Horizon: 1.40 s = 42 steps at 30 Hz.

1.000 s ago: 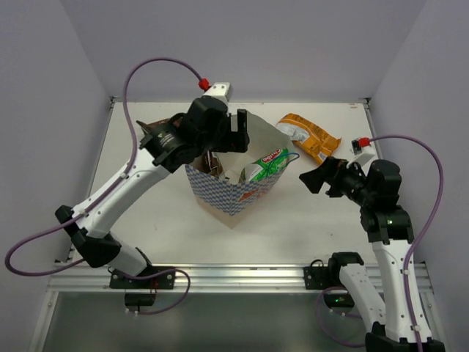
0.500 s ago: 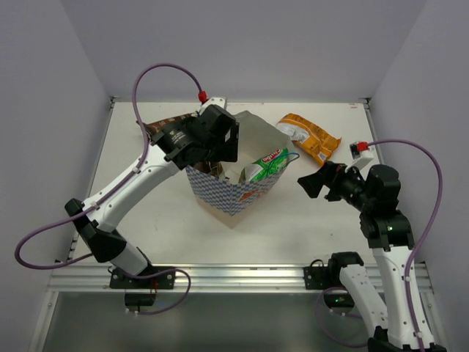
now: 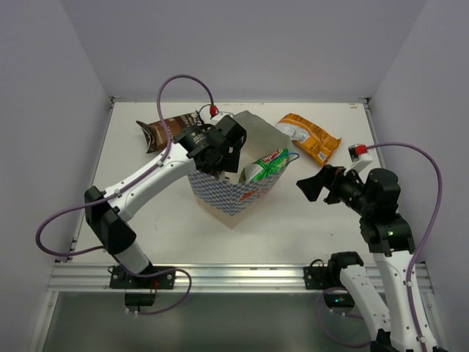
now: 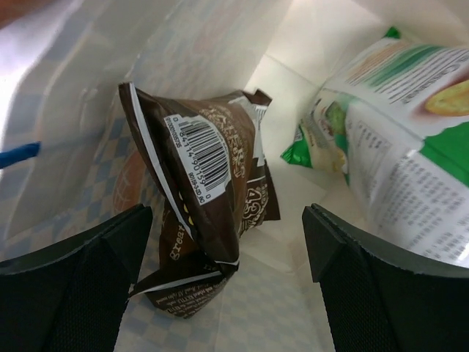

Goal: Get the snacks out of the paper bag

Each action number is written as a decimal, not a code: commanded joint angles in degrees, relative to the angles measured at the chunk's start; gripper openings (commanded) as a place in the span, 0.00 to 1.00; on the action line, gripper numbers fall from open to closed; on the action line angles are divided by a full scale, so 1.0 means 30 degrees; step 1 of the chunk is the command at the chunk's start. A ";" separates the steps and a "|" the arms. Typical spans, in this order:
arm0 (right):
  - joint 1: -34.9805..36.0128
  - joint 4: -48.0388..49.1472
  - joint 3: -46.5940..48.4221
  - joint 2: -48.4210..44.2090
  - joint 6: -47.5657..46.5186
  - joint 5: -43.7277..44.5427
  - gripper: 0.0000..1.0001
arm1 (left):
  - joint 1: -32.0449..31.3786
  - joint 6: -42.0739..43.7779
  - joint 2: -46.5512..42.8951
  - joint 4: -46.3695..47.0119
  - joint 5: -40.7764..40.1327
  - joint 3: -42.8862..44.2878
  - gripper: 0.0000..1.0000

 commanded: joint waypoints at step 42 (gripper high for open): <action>0.0241 0.0446 0.0552 0.1067 -0.0931 0.0230 0.99 | 0.1159 0.3770 -0.1765 0.4860 0.3295 0.8633 0.00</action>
